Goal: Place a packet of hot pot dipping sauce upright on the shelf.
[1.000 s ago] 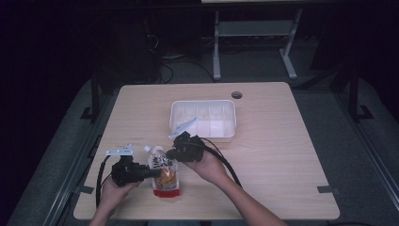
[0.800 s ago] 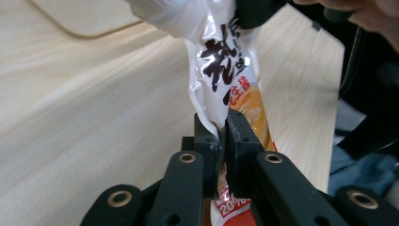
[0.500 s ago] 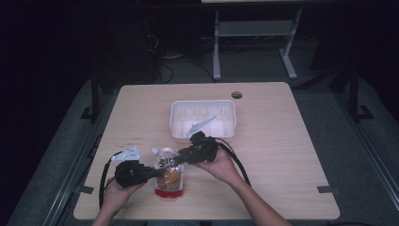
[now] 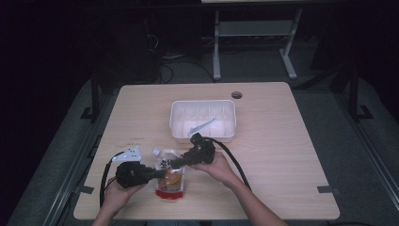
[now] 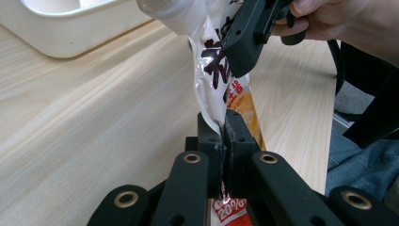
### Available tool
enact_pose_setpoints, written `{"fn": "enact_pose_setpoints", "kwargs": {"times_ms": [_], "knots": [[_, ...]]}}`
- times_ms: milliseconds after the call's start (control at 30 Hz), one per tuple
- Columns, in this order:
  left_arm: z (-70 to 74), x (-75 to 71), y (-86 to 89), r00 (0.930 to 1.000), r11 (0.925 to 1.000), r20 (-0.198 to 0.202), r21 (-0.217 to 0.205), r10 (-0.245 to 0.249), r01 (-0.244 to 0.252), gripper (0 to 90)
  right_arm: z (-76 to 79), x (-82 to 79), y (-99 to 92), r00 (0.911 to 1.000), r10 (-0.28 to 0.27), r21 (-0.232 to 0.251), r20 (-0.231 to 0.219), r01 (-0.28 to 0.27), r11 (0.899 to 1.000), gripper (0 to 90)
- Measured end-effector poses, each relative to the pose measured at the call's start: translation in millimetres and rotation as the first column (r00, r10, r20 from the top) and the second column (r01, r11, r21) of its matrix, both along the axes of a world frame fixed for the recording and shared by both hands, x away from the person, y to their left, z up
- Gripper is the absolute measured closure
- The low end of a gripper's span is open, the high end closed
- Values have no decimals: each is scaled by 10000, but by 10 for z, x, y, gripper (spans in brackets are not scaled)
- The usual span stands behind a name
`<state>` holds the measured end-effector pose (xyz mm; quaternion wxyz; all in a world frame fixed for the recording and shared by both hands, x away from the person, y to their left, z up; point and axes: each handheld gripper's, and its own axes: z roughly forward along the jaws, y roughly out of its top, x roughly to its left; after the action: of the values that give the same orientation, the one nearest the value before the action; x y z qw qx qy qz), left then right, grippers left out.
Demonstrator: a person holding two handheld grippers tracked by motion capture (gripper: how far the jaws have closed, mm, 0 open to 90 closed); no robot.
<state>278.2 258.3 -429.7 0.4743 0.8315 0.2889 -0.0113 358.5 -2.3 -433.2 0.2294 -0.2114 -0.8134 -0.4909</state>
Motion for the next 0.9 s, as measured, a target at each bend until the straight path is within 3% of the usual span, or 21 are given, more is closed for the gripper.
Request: {"fn": "enact_pose_setpoints", "kwargs": {"times_ms": [400,900], "knots": [[-2,5,-2,10000,10000,23,-55,0,0,873,187,-65,-116,9963,-307,-114,803,317,9994,815],[10,1,4,9999,9999,125,-138,-14,16,866,400,-171,-135,9871,-385,-993,1556,544,9936,847]]}}
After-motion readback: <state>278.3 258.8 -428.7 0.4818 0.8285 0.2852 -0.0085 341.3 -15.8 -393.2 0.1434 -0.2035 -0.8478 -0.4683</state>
